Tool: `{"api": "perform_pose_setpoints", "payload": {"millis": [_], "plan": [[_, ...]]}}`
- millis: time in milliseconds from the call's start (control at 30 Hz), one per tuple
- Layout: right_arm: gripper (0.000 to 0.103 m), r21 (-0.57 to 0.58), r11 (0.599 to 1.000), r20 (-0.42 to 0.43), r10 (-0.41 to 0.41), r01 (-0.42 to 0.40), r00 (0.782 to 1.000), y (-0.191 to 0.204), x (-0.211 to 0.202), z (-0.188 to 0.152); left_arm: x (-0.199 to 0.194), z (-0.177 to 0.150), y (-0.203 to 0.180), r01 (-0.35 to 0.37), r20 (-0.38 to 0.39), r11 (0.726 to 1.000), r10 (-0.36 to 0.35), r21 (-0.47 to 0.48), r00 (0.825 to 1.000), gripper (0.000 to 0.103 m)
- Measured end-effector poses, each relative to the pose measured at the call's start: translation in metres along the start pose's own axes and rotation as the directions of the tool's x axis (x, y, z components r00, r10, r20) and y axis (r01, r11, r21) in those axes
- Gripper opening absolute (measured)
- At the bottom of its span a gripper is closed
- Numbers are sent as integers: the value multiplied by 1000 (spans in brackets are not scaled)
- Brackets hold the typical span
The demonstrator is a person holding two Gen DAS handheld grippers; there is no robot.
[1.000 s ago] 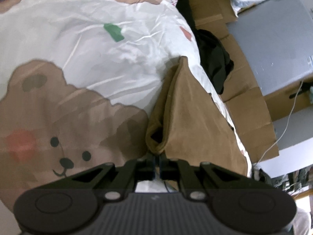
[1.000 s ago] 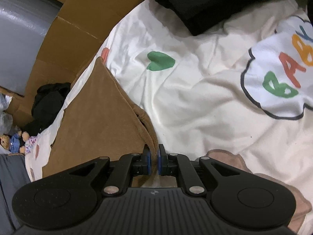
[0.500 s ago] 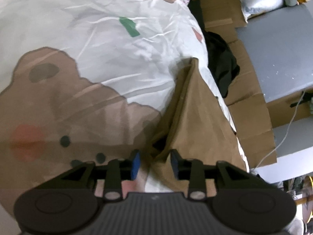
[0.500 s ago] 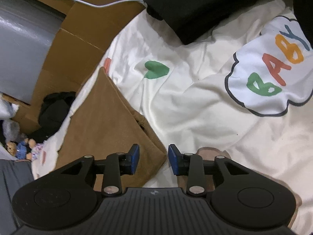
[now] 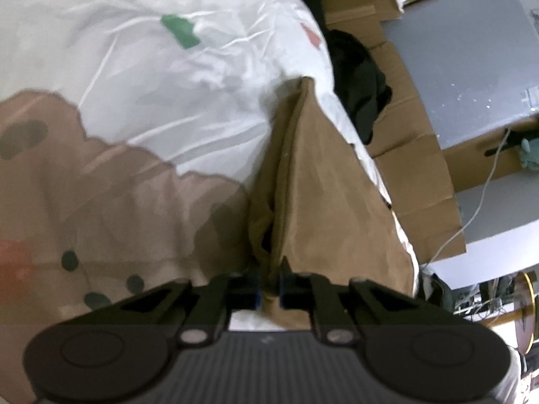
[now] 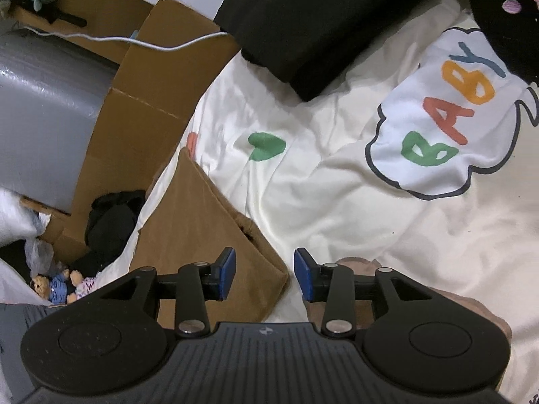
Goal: Fold clothes
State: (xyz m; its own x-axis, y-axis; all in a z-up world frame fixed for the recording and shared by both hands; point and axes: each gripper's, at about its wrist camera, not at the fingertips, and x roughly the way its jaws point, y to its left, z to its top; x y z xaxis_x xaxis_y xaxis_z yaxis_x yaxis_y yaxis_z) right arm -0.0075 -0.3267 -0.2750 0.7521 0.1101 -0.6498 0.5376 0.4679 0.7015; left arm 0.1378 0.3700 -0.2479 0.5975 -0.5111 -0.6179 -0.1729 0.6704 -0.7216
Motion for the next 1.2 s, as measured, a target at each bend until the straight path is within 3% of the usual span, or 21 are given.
{"api": "perform_pose_setpoints", "payload": {"millis": [267,333,633,933,1200], "plan": [[43,-155,988,54,27,-19,998,27,-6,4,-9,15,-26,24,-42,999,-23,23,999,8],[43,-216,976,39,33,-24,999,38,-2,4,-8,19,-32,2,-65,999,0,34,998,8],[43,-427,904,32,27,-11,999,86,8,1,-9,41,-68,65,-80,996,-60,63,995,7],[43,-614,777,-89,110,-141,990,160,33,-16,-3,51,-88,148,-66,989,-146,30,987,7],[43,-692,670,-224,155,-269,962,212,62,-57,10,57,-94,186,-89,982,-183,27,979,7]]}}
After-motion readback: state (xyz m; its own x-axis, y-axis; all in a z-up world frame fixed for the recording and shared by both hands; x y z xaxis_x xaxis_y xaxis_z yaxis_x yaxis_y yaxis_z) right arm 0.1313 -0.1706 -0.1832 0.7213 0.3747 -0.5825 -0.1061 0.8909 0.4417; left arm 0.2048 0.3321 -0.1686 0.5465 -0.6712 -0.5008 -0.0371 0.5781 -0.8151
